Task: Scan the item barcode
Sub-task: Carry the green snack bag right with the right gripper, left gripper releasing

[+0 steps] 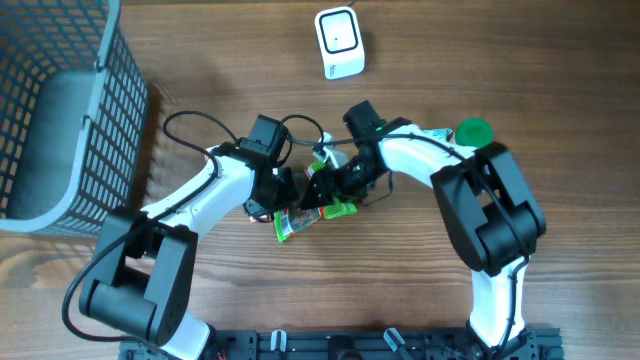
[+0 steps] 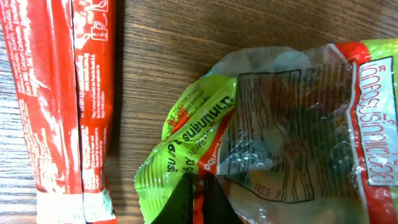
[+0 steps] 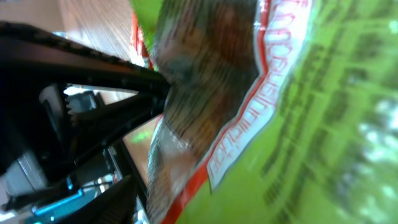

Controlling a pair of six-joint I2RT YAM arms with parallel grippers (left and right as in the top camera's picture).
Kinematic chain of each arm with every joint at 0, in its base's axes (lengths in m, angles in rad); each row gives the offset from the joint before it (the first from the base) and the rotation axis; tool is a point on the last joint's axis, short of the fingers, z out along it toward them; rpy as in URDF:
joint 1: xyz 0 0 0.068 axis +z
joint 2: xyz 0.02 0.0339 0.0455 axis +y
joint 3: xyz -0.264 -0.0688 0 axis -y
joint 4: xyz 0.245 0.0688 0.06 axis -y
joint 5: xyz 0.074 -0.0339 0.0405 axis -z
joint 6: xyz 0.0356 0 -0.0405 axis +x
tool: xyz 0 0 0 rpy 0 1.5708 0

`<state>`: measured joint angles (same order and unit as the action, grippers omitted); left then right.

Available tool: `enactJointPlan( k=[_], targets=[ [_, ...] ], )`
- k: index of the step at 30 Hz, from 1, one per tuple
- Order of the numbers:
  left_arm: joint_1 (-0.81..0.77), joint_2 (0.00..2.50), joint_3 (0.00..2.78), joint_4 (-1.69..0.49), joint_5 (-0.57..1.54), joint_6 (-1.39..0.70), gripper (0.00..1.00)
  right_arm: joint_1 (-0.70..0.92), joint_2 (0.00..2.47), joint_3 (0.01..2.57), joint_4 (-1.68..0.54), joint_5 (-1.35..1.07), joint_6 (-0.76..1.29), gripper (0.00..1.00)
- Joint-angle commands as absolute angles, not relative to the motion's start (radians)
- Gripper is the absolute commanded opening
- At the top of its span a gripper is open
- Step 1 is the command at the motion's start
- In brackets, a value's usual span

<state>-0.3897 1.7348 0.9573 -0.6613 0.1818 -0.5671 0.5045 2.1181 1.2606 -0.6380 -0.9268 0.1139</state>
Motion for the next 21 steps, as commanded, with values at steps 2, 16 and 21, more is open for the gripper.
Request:
enactJointPlan(
  k=[2,16,21],
  targets=[
    [-0.395,1.766,0.923,-0.658,0.183,-0.584,0.04,0.561,2.128,1.242,-0.585,-0.885,0.157,0.04],
    [-0.067,1.202,1.132,-0.738,-0.022,-0.554,0.04,0.281,1.592,1.242,-0.905,-0.733,-0.075,0.04],
    [0.016,1.242,1.132,-0.820,-0.109,-0.554,0.04,0.196,1.546,1.242,-1.077,-0.738,-0.091,0.04]
  ],
)
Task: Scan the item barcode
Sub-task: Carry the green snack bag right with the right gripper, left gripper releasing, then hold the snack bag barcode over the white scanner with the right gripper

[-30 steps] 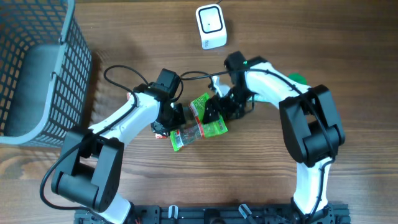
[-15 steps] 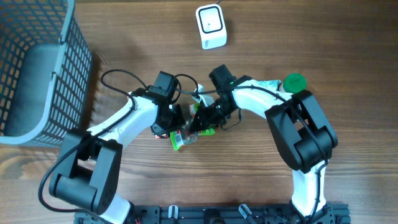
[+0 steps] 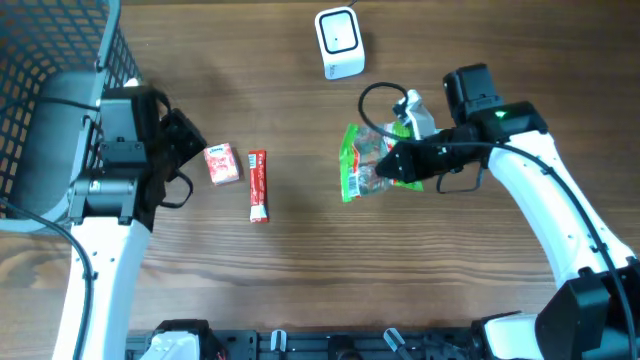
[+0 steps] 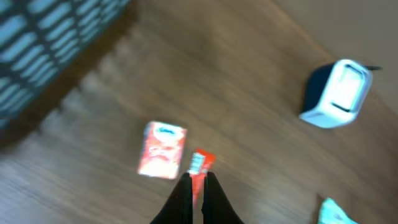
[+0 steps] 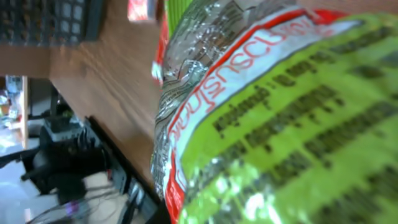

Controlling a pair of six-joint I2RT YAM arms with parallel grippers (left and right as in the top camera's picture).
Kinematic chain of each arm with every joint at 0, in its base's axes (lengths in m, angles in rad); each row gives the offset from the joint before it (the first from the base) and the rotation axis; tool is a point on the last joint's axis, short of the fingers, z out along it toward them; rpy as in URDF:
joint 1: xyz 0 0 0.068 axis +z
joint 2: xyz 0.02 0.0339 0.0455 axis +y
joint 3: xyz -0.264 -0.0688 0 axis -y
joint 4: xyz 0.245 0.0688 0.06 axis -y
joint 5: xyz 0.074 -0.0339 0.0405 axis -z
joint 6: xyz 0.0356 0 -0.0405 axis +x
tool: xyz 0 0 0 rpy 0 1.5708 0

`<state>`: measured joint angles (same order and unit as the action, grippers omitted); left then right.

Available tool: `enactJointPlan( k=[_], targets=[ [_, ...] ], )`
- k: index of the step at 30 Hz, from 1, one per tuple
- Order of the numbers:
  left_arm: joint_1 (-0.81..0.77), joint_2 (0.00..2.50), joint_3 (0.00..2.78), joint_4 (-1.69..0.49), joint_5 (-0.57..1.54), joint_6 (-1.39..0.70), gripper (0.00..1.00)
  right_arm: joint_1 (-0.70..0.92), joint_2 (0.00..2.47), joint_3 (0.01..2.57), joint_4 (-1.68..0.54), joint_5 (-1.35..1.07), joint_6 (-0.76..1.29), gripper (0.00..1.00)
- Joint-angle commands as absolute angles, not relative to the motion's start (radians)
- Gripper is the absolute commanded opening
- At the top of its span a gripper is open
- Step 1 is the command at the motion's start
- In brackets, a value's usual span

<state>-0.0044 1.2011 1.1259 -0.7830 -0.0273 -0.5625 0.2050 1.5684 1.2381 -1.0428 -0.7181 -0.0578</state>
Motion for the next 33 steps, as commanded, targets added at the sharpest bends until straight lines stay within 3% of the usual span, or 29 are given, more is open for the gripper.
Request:
enactJointPlan(
  k=[1,4,11,19,20,21,22,23,25,28,30,33],
  targets=[
    [0.016,1.262,1.132,-0.843,-0.141,-0.554,0.04,0.196,1.546,1.242,-1.091,-0.779,-0.117,0.04],
    [0.016,1.340,1.132,-0.884,-0.155,-0.554,0.07,0.196,1.546,1.242,-1.100,-0.999,-0.209,0.04],
    [0.016,1.380,1.132,-0.849,-0.155,-0.554,0.07,0.198,1.546,1.241,-1.118,-1.185,-0.207,0.04],
    [0.016,1.380,1.132,-0.828,-0.175,-0.527,0.13,0.250,1.546,1.242,-1.118,-1.214,-0.206,0.04],
    [0.016,1.380,1.132,-0.824,-0.174,-0.521,0.19,0.250,1.546,1.242,-1.115,-1.214,-0.206,0.04],
    [0.016,1.380,1.132,-0.824,-0.173,-0.521,0.37,0.250,1.546,1.242,-1.111,-1.214,-0.206,0.04],
    [0.016,1.380,1.132,-0.824,-0.173,-0.521,0.65,0.250,1.546,1.242,-1.108,-1.213,-0.206,0.04],
    [0.016,1.380,1.132,-0.825,-0.173,-0.521,1.00,0.250,1.546,1.242,-1.095,-1.209,-0.205,0.04],
    [0.016,1.380,1.132,-0.827,-0.174,-0.521,1.00,0.250,1.546,1.249,-1.034,-1.048,-0.044,0.04],
    [0.016,1.380,1.132,-0.827,-0.173,-0.521,1.00,0.249,1.538,1.382,-1.064,-0.884,-0.014,0.04],
    [0.016,1.380,1.132,-0.827,-0.173,-0.521,1.00,0.249,1.540,1.528,-1.079,-0.730,0.080,0.04],
    [0.016,1.380,1.132,-0.827,-0.173,-0.521,1.00,0.249,1.585,1.880,-1.272,-0.509,0.085,0.04]
  ],
)
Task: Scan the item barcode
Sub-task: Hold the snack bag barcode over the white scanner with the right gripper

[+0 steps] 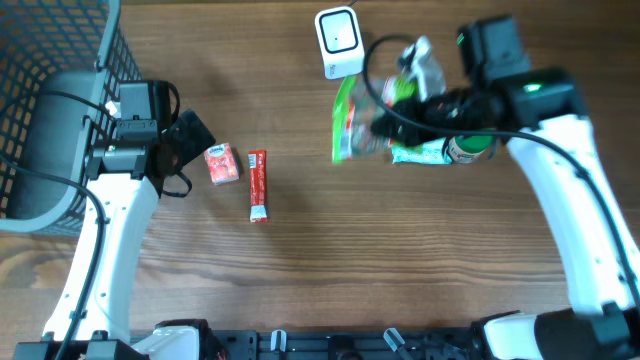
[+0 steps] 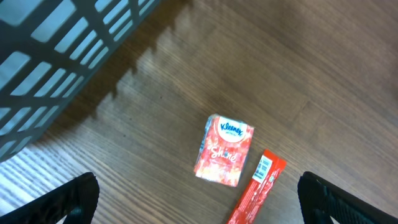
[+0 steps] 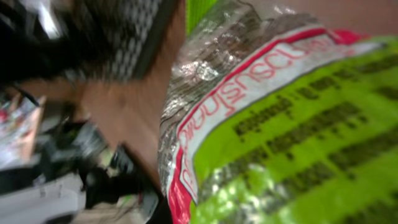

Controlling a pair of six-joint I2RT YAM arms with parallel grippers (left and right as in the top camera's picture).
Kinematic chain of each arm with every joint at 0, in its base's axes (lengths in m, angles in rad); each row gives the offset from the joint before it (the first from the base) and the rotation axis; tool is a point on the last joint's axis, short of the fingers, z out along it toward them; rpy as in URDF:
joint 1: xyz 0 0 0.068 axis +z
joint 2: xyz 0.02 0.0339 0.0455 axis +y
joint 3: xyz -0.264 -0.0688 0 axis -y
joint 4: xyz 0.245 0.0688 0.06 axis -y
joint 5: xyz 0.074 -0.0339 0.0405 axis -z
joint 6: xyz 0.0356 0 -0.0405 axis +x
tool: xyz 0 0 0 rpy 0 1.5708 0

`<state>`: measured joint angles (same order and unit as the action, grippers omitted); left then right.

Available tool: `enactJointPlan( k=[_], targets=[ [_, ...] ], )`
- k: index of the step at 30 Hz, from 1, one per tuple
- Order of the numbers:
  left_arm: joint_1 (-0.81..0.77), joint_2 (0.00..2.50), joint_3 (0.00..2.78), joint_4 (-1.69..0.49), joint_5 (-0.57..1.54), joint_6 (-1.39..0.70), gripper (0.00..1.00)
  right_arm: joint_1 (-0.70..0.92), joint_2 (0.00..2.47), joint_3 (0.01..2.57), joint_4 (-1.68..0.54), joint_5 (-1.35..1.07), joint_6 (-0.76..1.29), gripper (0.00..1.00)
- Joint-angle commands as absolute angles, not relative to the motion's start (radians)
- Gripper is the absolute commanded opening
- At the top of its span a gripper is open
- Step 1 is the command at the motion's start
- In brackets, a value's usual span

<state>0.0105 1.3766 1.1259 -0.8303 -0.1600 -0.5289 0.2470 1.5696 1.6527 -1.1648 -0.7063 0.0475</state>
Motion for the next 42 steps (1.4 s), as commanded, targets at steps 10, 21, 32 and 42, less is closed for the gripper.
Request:
enactJointPlan(
  k=[10,21,32,42],
  targets=[
    [0.016,1.380,1.132,-0.827,-0.173,-0.521,1.00,0.282,1.964,2.557,-1.502,-0.094,-0.007,0.04],
    [0.016,1.380,1.132,-0.827,-0.173,-0.521,1.00,0.593,2.385,2.557,-1.134,0.820,-0.066,0.04],
    [0.016,1.380,1.132,-0.827,-0.174,-0.521,1.00,0.654,2.562,2.511,-0.613,1.148,-0.445,0.04],
    [0.016,1.380,1.132,-0.827,-0.173,-0.521,1.00,0.640,2.656,2.511,-0.614,0.997,-0.419,0.04]
  ],
)
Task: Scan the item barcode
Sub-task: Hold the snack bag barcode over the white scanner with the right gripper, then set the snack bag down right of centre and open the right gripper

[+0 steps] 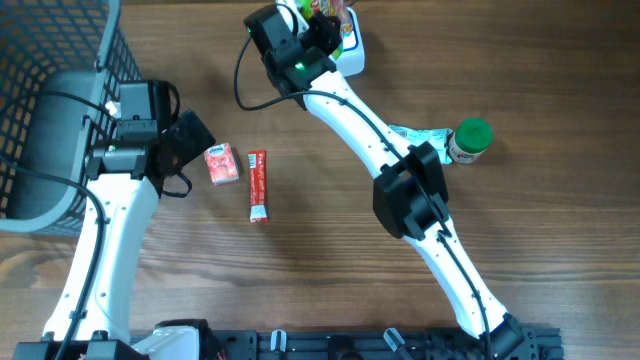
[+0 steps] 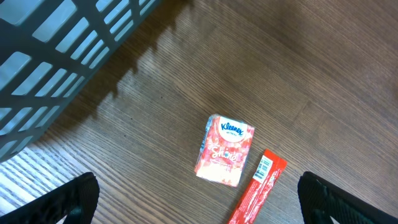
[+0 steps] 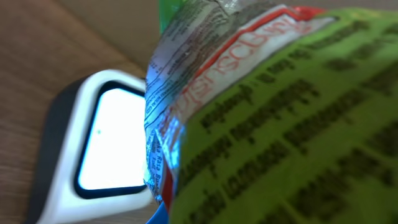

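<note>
The green snack bag (image 3: 298,124) with a red stripe fills the right wrist view, held close above the white barcode scanner (image 3: 106,149) and its bright window. My right gripper (image 1: 325,25) is shut on the bag at the far table edge; the bag hides its fingers. The scanner (image 1: 352,58) peeks out beside it in the overhead view. My left gripper (image 1: 195,140) is open at the left, low over the table with nothing between its fingers (image 2: 74,199).
A red tissue pack (image 2: 225,150) and a red stick packet (image 2: 258,186) lie below the left gripper. The grey mesh basket (image 1: 60,110) stands at far left. A green-lidded jar (image 1: 468,140) and a flat green-white packet (image 1: 415,135) lie at right.
My right gripper has carried the green bag from the right of the scanner to right over it at the far edge. The left arm has not moved.
Both grippers were together at the green bag in the table's middle. Then the right one held it up right of centre, and the left was back at the left, shut. The left then stood open; the bag came near the scanner and now faces it.
</note>
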Controlling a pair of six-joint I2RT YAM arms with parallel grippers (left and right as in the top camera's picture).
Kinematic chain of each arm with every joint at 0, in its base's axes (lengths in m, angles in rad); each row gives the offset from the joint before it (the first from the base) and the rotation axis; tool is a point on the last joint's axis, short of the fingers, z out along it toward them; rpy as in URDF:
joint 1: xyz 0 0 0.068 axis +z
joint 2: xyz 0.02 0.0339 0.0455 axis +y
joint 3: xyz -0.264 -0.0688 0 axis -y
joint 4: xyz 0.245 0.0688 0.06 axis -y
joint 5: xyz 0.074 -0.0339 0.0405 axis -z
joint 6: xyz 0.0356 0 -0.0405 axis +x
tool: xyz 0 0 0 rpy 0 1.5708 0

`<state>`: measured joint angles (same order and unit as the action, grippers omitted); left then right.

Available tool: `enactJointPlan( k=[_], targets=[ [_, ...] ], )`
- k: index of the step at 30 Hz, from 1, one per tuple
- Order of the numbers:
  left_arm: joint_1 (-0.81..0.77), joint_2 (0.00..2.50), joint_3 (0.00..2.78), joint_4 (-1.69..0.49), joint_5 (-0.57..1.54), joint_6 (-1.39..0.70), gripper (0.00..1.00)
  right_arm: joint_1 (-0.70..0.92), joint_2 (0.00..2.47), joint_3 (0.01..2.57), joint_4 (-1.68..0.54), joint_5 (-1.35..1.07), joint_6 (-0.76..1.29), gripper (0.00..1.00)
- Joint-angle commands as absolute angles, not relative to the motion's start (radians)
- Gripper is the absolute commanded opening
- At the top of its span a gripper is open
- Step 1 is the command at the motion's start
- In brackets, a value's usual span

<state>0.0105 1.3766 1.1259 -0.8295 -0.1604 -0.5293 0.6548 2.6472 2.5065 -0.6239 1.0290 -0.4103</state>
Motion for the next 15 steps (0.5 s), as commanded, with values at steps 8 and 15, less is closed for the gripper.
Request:
enactJointPlan(
  k=[8,15],
  targets=[
    [0.016,1.380,1.132,-0.827,-0.174,-0.521,1.00,0.627,2.253,2.511,-0.978,0.667,-0.218,0.04],
    [0.016,1.380,1.132,-0.827,-0.174,-0.521,1.00,0.439,2.156,2.437,-1.608,0.004,-0.080,0.04]
  ],
)
